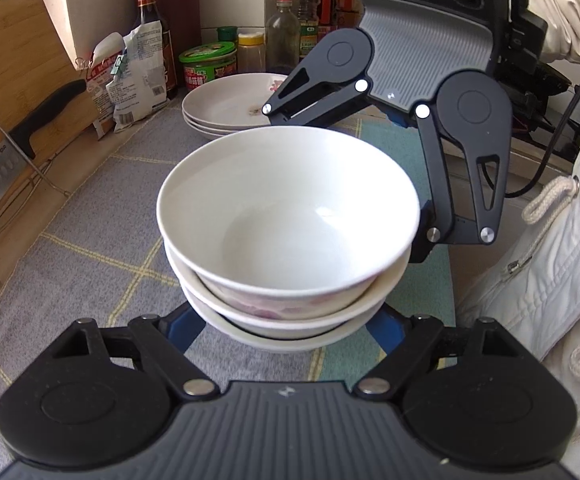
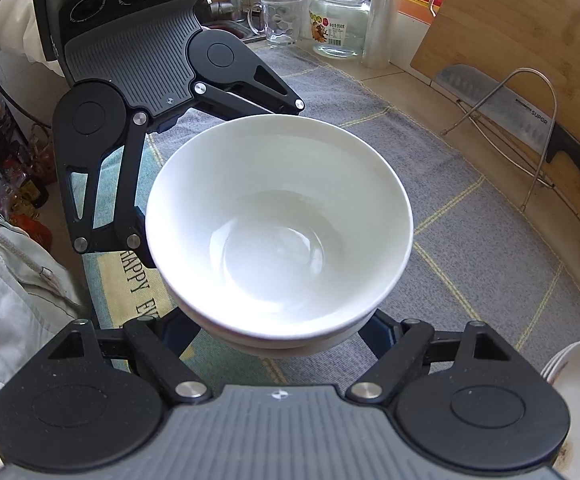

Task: Organize plates and bowls
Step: 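Carry the bowl stack with both grippers over the flowered plate stack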

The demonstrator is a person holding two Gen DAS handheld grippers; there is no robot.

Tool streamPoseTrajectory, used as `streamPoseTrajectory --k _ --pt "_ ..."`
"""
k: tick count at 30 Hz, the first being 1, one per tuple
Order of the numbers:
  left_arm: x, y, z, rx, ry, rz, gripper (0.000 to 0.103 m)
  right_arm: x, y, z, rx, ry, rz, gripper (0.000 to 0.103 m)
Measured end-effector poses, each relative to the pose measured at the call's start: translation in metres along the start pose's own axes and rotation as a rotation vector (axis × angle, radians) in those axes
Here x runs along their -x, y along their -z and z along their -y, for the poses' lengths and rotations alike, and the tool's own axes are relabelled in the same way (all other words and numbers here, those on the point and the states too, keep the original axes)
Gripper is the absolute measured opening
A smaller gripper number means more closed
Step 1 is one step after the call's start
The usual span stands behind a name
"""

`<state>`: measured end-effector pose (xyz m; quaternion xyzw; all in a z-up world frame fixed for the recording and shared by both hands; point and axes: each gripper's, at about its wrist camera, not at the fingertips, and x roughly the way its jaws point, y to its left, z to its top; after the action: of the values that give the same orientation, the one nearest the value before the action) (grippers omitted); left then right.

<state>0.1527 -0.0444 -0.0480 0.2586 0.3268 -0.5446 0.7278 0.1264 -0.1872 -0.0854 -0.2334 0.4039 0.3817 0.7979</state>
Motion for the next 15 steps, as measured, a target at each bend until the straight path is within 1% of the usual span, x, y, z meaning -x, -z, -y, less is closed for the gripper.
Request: streamPoseTrajectory --k 10,15 --pt "-0.037 -0.055 0.015 0.004 -0.036 0.017 0.086 0.041 0.036 0.041 0.042 0.004 0.001 0.088" --pt "-0.055 -0.082 0.019 0.005 -0.040 0.024 0.086 0.060 0.054 0.062 0.052 0.006 0.001 0.088"
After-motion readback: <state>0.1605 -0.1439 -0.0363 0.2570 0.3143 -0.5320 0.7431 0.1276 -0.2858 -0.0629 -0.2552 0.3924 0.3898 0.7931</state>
